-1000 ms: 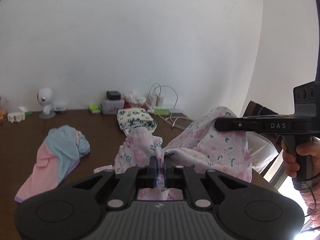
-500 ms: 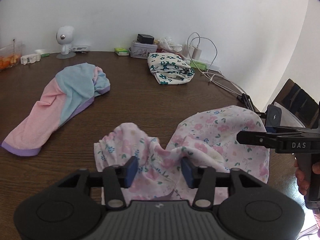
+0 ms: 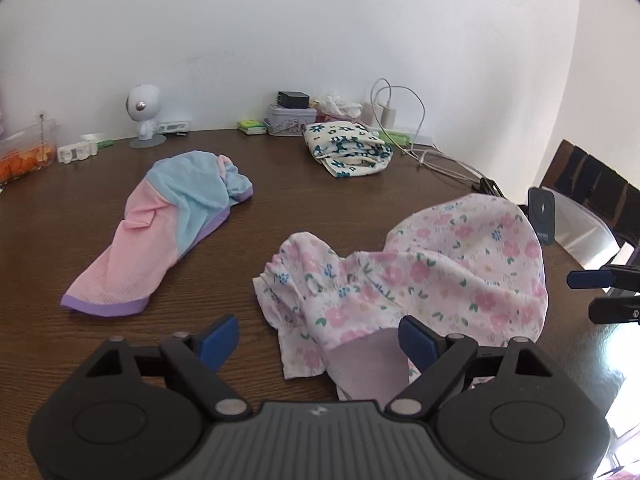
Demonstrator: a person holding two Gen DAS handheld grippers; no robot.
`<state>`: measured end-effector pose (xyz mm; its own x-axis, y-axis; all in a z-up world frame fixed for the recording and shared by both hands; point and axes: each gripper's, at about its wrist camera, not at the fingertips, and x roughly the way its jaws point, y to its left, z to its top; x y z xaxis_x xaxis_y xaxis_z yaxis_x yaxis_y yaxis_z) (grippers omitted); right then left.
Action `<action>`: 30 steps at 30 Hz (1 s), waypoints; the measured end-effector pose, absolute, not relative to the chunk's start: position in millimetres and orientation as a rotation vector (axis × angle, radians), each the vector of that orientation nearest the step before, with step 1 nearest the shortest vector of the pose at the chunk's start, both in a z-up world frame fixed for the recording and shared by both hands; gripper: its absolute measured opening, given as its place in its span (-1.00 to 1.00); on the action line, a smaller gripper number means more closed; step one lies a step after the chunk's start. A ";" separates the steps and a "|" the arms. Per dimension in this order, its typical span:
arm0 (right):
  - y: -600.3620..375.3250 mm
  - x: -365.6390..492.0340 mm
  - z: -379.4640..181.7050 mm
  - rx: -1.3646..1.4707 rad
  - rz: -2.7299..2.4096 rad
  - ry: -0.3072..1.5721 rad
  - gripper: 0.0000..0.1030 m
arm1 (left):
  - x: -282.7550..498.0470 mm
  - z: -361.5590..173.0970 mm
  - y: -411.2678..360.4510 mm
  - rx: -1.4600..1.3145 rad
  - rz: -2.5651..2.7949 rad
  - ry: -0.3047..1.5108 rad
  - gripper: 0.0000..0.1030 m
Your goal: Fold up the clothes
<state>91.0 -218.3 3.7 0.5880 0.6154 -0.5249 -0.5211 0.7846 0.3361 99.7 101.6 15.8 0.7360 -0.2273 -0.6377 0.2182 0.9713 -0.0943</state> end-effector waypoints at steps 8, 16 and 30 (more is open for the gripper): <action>-143.6 78.6 -23.1 0.054 0.835 0.786 0.97 | 111.5 2.6 90.7 0.074 -0.263 0.711 0.49; -111.9 79.1 -39.3 0.047 0.877 0.847 0.10 | 122.6 -4.4 80.4 0.119 -0.304 0.724 -0.36; -195.7 92.0 3.9 0.360 0.877 0.682 -0.82 | 116.2 19.7 69.8 0.102 -0.391 0.683 -0.85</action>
<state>92.0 -195.8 3.9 0.4499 0.8002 -0.3966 -0.5811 0.5995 0.5504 116.2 69.8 19.7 0.7060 -0.3183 -0.6327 0.3842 0.9226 -0.0354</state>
